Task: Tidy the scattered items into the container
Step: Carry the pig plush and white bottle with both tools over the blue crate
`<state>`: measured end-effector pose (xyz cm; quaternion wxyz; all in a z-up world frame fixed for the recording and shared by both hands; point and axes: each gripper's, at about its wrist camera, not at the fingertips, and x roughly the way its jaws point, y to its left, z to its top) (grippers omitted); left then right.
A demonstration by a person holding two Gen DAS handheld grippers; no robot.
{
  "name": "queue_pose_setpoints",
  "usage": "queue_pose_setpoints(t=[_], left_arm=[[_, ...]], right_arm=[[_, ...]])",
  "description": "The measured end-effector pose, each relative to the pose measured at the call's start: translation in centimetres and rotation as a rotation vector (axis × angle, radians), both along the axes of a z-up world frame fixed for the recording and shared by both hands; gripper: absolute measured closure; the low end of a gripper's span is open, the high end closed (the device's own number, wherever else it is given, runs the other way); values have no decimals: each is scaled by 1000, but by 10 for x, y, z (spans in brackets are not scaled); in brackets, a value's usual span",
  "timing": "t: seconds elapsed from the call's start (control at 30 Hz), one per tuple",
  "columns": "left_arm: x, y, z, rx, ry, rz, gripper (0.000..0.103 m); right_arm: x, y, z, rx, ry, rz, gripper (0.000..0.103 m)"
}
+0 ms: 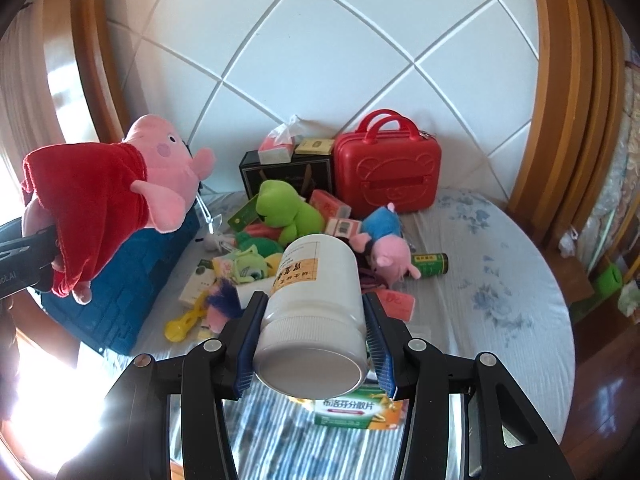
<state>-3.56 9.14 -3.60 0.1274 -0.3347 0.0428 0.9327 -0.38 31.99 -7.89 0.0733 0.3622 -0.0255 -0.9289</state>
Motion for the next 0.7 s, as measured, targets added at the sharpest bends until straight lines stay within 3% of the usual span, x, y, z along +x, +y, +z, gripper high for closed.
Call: queue_pose_setpoints(t=[0.4,0.7], left_arm=[[-5,-98,13,30,27,-52,39],[-14,-188,18,70,52,-16,39]], right_arm=[[-9,-88,12,26,15,-91,56],[-24,-178,11,55,37,-52,56]])
